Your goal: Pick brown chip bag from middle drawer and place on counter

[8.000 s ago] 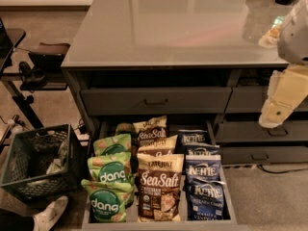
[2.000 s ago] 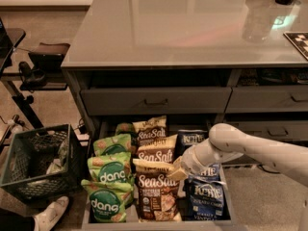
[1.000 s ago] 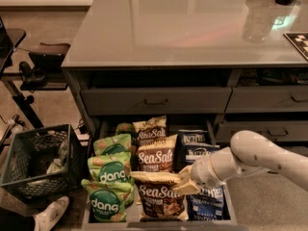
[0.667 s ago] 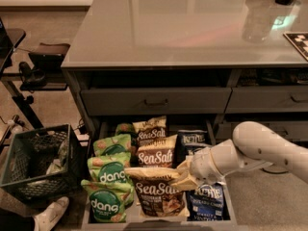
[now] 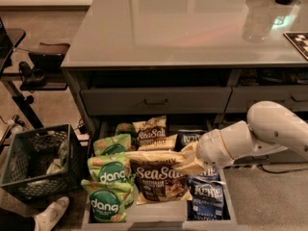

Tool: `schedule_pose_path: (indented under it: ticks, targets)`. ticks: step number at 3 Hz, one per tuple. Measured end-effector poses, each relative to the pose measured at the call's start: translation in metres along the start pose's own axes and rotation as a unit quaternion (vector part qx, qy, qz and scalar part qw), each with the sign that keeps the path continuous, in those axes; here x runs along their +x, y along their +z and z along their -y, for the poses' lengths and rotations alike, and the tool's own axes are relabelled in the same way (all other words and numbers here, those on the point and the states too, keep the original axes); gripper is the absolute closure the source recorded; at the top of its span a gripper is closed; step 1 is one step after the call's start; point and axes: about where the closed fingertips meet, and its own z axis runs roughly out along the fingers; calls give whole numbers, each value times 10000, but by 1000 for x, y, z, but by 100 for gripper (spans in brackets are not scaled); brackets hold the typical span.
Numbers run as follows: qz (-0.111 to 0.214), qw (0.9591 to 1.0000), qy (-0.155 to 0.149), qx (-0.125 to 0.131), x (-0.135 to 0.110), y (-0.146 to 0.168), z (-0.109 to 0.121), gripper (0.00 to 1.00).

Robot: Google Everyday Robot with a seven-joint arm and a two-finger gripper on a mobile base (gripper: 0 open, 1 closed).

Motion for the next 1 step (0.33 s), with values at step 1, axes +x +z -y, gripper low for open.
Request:
schedule_pose_path:
  ticks: [1]
  targets:
    - [8, 10000, -15, 7, -1, -1, 1, 100]
